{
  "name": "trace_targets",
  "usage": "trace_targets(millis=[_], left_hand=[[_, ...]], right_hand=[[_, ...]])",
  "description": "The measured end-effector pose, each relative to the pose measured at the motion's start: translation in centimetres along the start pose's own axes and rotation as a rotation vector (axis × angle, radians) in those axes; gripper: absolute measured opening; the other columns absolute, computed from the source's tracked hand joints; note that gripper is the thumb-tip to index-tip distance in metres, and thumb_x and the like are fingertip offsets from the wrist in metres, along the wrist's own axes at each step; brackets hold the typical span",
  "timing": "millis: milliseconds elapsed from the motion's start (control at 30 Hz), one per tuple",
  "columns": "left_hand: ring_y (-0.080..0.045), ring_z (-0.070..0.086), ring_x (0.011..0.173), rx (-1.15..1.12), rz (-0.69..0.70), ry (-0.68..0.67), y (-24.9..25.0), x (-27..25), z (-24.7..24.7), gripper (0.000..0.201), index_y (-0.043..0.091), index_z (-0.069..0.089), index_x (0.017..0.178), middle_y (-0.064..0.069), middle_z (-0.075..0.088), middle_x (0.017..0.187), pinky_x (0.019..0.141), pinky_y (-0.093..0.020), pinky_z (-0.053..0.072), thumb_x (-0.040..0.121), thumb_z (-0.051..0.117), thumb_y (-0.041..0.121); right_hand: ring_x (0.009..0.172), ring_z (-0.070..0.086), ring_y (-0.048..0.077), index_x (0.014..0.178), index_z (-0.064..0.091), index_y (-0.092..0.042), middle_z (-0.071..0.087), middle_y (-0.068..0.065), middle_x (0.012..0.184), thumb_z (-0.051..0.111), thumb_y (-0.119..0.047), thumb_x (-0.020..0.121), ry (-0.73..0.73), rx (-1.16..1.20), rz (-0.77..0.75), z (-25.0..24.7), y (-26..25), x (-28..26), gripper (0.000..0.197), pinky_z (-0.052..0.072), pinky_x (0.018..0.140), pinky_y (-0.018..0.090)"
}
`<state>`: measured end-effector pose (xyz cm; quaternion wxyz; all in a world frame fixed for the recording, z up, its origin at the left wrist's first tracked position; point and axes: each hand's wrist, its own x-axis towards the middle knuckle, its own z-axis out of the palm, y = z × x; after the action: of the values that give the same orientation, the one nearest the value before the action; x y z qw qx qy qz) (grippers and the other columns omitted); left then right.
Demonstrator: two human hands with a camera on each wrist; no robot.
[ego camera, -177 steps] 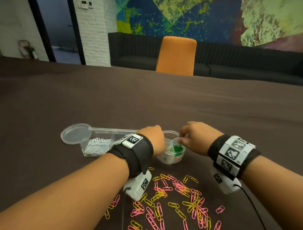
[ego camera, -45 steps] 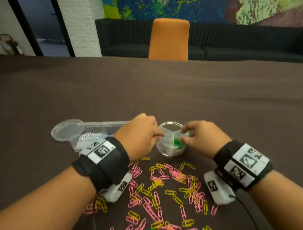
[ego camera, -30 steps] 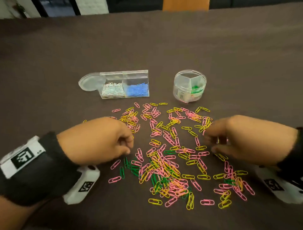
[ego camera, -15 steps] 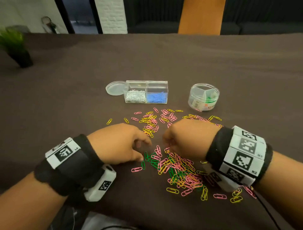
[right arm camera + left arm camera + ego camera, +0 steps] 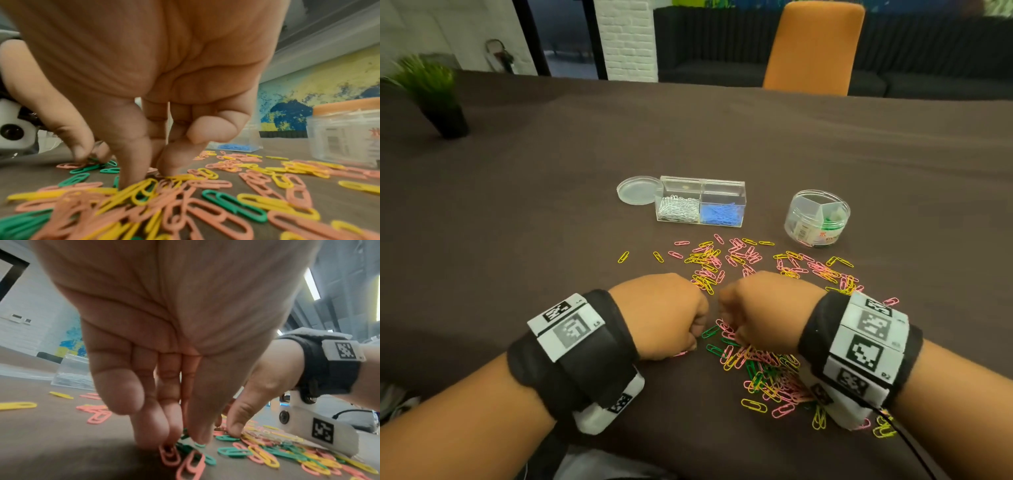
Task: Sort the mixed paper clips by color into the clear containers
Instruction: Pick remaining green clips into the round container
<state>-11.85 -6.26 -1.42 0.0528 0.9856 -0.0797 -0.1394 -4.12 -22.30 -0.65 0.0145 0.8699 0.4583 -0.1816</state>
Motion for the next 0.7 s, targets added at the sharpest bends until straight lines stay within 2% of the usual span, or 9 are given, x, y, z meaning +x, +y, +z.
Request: trace_targets(millis=[100,200,300,367,433,500,533,633,700], left_hand=[[-0.005,0.053,0.076,-0.026,0.037,0.056,-0.5,-0.3,0.0,0.010,0.026,0.066,0.095,0.013,0.065,0.084,0.069,-0.024,0.042,0.090,0.060,0.032],[-0.003,0.056,0.078,-0.113,0.028,0.191,-1.7,-0.5,-0.6,0.008,0.028,0.065,0.087,0.014,0.066,0.083,0.076,-0.028,0.048,0.089,0.057,0.030],[-0.002,0.064,0.075,-0.329,-0.112,0.329,-3.2,-0.7,-1.9,0.006,0.023,0.067,0.080,0.014,0.070,0.077,0.079,-0.031,0.054,0.084,0.063,0.024],[-0.011,0.070,0.069,-0.596,-0.225,0.355,-4.3,-1.0,-2.9,0.005,0.017,0.066,0.080,0.007,0.073,0.073,0.074,-0.037,0.059,0.083,0.063,0.014],[-0.018,0.069,0.063,-0.799,-0.293,0.358,-5.2,-1.3,-3.5,0.011,0.011,0.064,0.087,0.000,0.072,0.071,0.063,-0.038,0.060,0.085,0.055,0.004],[-0.014,0.058,0.057,-0.916,-0.331,0.346,-5.7,-1.4,-3.9,0.024,0.012,0.064,0.091,-0.002,0.062,0.069,0.050,-0.031,0.053,0.088,0.044,-0.001],[-0.012,0.052,0.055,-0.968,-0.345,0.326,-5.8,-1.4,-3.8,0.028,0.012,0.066,0.088,-0.002,0.057,0.068,0.047,-0.029,0.049,0.088,0.041,-0.002],[-0.015,0.044,0.053,-1.078,-0.345,0.198,-5.0,-1.3,-3.0,0.022,0.015,0.063,0.066,-0.005,0.050,0.065,0.046,-0.027,0.041,0.071,0.042,0.011],[-0.016,0.037,0.050,-1.129,-0.301,0.106,-3.9,-1.1,-2.6,0.018,0.018,0.059,0.060,-0.004,0.044,0.060,0.048,-0.026,0.037,0.058,0.042,0.014]], right_hand=[[0.087,0.061,0.022,0.093,0.058,-0.028,0.061,-0.006,0.090,0.059,-0.022,0.088,0.027,-0.054,0.013,0.0,0.0,-0.4,0.008,0.050,0.070,0.030],[0.094,0.061,0.022,0.107,0.063,-0.035,0.059,-0.007,0.099,0.057,-0.031,0.092,0.047,-0.026,-0.074,0.0,-1.1,-0.2,0.017,0.053,0.077,0.034],[0.099,0.059,0.021,0.119,0.062,-0.034,0.058,-0.004,0.110,0.066,-0.046,0.087,-0.030,-0.058,-0.090,0.1,-1.8,0.4,0.034,0.048,0.072,0.032],[0.098,0.059,0.022,0.113,0.065,-0.029,0.059,-0.004,0.109,0.070,-0.041,0.084,-0.049,-0.062,-0.070,0.4,-1.8,0.7,0.031,0.047,0.071,0.031],[0.091,0.059,0.018,0.100,0.067,-0.025,0.061,-0.004,0.103,0.070,-0.032,0.085,-0.035,-0.021,-0.073,0.6,-1.6,0.8,0.017,0.044,0.064,0.025],[0.081,0.055,0.012,0.095,0.067,-0.021,0.062,-0.006,0.101,0.064,-0.025,0.089,-0.027,-0.009,-0.090,0.7,-1.4,0.8,0.008,0.032,0.052,0.020],[0.078,0.052,0.010,0.095,0.067,-0.020,0.061,-0.006,0.103,0.061,-0.024,0.091,-0.027,-0.017,-0.110,0.8,-1.3,0.8,0.008,0.027,0.051,0.017],[0.068,0.047,0.002,0.095,0.065,-0.019,0.062,-0.007,0.103,0.054,-0.022,0.095,-0.039,0.020,-0.155,0.8,-1.0,0.6,0.011,0.025,0.052,0.011],[0.066,0.051,-0.003,0.089,0.064,-0.019,0.065,-0.013,0.091,0.056,-0.021,0.093,-0.008,0.130,-0.143,0.4,-0.7,0.1,0.009,0.032,0.056,0.009]])
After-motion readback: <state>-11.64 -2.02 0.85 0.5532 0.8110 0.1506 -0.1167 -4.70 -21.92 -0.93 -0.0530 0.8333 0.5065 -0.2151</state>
